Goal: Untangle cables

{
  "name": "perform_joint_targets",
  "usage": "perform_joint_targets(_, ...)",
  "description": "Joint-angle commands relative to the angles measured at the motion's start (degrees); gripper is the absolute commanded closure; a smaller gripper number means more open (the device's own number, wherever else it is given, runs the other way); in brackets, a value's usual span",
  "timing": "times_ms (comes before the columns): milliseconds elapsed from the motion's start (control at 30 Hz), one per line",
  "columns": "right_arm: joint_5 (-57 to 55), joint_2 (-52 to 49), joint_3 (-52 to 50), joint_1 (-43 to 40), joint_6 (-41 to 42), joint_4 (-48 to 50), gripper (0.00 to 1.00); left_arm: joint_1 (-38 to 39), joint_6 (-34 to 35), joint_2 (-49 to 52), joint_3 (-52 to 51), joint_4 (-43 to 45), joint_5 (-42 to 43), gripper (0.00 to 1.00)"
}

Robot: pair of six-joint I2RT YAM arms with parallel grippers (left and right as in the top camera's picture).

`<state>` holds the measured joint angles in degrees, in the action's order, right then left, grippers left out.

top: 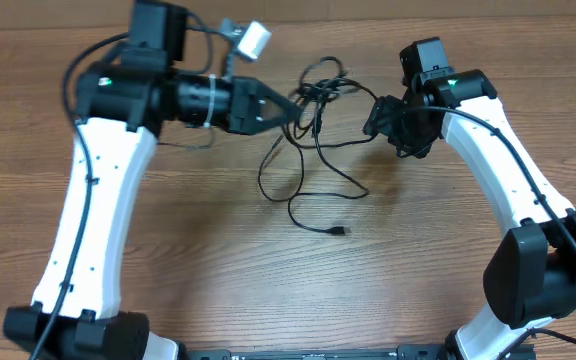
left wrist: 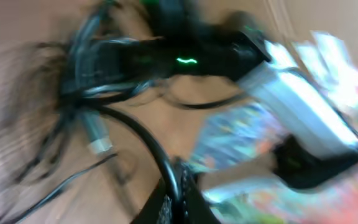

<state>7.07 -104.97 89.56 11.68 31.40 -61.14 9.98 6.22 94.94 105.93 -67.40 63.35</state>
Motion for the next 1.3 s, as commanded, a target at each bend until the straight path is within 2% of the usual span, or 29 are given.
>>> perform_joint_targets(0,-4.96,-0.83,-0.42,-2.71,1.86,0.15,0.3,-3.17,7.32,-3.23,1.86,-3.32,-20.81,0.96)
perform_joint_targets(133,-4.96,-0.83,-0.42,-4.57,2.08,0.2,0.3,-4.07,10.82,-3.13,1.86,-8.28,-36.41,0.96)
perform_joint_targets(233,-5.73,-0.83,-0.42,-5.97,5.49,0.17,0.3,-4.07,12.33,-3.13,1.86,-9.9,-43.1,0.96)
perform_joint_targets(467,-5.68,-0.83,-0.42,-6.93,7.65,0.17,0.25,-3.87,14.62,-3.1,1.84,-10.78,-47.84,0.96)
perform_joint_targets(567,-4.85,-0.83,-0.42,-6.93,7.65,0.2,0.18,-3.21,14.58,-3.1,1.84,-10.69,-47.32,0.96)
perform_joint_targets(600,-4.11,-0.83,-0.42,-6.93,7.65,0.24,0.12,-2.82,14.58,-3.1,1.81,-10.64,-47.23,0.96)
perform_joint_targets(767,-2.64,-0.83,-0.42,-6.93,8.31,0.87,0.01,-1.88,15.17,-2.99,1.81,-10.36,-48.52,0.96)
perform_joint_targets(900,-0.31,-0.83,-0.42,-6.93,8.17,1.51,0.0,-1.9,16.98,-2.56,1.81,-10.62,-51.12,0.96)
perform_joint_targets(1133,29.75,-0.83,-0.42,-6.88,-14.01,8.11,0.0,0.98,16.22,0.2,1.79,-10.62,-49.53,0.96)
perform_joint_targets(1167,36.72,-0.83,-0.42,-6.88,-19.43,8.61,0.0,2.12,15.87,1.33,1.79,-10.62,-49.33,0.96)
perform_joint_targets(1267,39.1,-0.83,-0.42,-6.88,-21.24,8.37,0.0,3.63,14.95,2.91,1.79,-10.4,-48.28,0.96)
